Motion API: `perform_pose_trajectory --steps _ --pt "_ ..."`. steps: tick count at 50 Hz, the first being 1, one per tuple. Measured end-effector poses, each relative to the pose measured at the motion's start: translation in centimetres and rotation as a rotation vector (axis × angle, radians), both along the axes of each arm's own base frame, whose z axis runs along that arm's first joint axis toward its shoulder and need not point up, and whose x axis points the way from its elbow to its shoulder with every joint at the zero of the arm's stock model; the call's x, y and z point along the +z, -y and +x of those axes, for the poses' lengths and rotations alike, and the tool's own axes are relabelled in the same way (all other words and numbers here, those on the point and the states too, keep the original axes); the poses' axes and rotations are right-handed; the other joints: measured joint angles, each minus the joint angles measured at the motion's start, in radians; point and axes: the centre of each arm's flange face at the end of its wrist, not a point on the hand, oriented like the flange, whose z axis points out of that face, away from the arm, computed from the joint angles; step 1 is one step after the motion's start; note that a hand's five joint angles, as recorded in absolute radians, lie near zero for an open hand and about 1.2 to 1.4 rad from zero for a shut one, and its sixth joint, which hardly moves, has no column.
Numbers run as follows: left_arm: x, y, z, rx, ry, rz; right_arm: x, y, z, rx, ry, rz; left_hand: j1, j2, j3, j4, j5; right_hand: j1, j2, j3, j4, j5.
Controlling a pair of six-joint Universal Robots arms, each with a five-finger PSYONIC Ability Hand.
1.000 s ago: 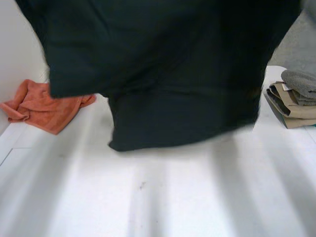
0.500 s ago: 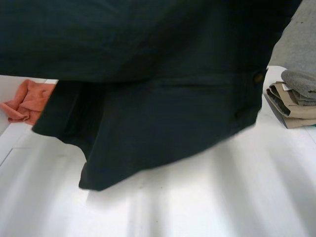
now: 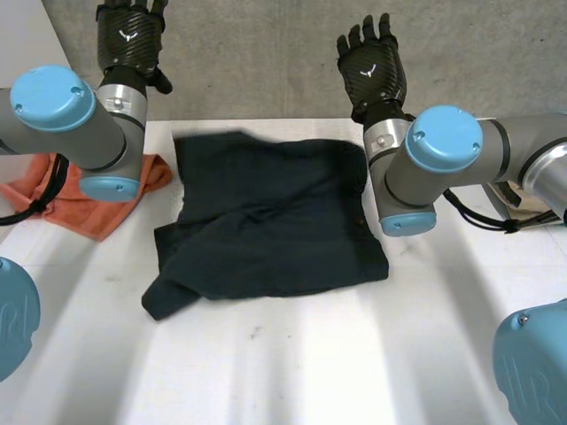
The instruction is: Fold the laundry.
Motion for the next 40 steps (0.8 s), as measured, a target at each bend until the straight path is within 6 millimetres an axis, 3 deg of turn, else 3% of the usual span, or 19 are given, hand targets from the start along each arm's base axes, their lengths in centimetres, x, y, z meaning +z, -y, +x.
perform_pose_trajectory --steps 4,11,13,16,21,26,30,40 --pt "0.6 -1.3 1.2 0.057 -0.008 0.051 1.1 -0.5 -1.4 0.004 0.022 0.068 0.000 -0.002 0.000 0.000 0.000 0.000 0.000 0.000 0.000 0.000" --pt "1.3 -6.1 3.2 0.059 0.017 0.172 2.4 -3.7 -4.7 0.077 -0.023 0.332 0.000 -0.003 0.000 0.000 0.000 0.000 0.000 0.000 0.000 0.000" --pt "0.7 -9.1 3.8 0.026 0.055 0.270 2.1 -5.5 -6.1 0.097 -0.058 0.474 0.026 0.016 0.003 0.011 0.004 0.000 0.000 0.000 0.000 0.000" --pt "-0.4 -11.8 4.3 -0.011 0.095 0.380 1.4 -7.2 -7.2 0.107 -0.090 0.604 0.060 0.044 0.021 0.036 0.022 0.000 0.000 0.000 0.000 0.000" --pt "-3.6 -17.5 5.5 -0.092 0.185 0.668 -1.0 -10.8 -9.1 0.133 -0.166 0.879 0.179 0.150 0.138 0.155 0.140 0.038 0.051 0.048 0.044 0.045" --pt "-6.4 -20.9 6.6 -0.121 0.235 0.879 -3.7 -13.4 -9.6 0.190 -0.214 1.037 0.218 0.206 0.196 0.209 0.198 0.310 0.318 0.319 0.312 0.311" --pt "-8.3 -21.7 7.3 -0.102 0.251 0.967 -5.7 -14.2 -9.3 0.229 -0.226 1.053 0.244 0.229 0.219 0.232 0.221 0.333 0.347 0.353 0.343 0.343" --pt "-11.8 -19.9 7.7 -0.051 0.249 1.000 -9.8 -13.3 -7.6 0.225 -0.243 0.899 0.298 0.276 0.268 0.284 0.269 0.329 0.344 0.350 0.341 0.328"
